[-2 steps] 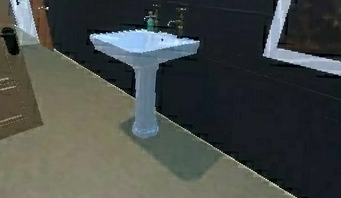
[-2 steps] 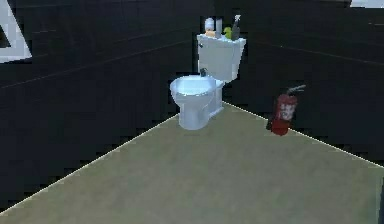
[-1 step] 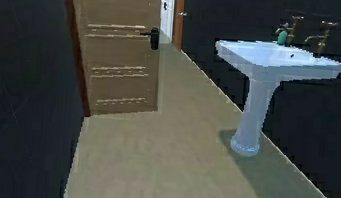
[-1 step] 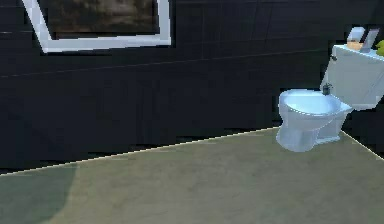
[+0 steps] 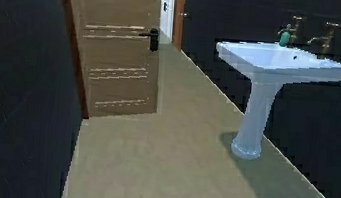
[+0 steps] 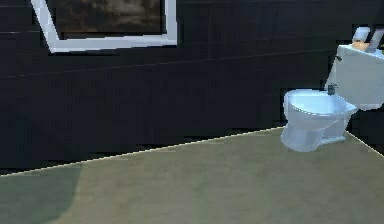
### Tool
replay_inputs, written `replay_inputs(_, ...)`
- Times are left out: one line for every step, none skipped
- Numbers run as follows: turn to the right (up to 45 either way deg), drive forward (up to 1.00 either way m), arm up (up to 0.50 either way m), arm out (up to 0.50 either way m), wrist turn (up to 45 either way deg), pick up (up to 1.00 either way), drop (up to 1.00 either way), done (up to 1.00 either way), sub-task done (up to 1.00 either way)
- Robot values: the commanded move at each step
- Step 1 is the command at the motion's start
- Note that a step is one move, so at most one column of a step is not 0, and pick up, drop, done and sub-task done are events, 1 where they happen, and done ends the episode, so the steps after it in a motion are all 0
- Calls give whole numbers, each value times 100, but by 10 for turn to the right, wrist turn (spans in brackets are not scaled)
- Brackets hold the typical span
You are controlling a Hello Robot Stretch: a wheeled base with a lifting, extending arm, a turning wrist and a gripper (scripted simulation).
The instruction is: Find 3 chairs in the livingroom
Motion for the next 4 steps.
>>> replay_inputs(0, 100, 0, 0, 0, 0, 0, 0, 0)
replay_inputs(0, 100, 0, 0, 0, 0, 0, 0, 0)
replay_inputs(240, 0, 0, 0, 0, 0, 0, 0, 0)
replay_inputs(0, 5, 0, 0, 0, 0, 0, 0, 0)
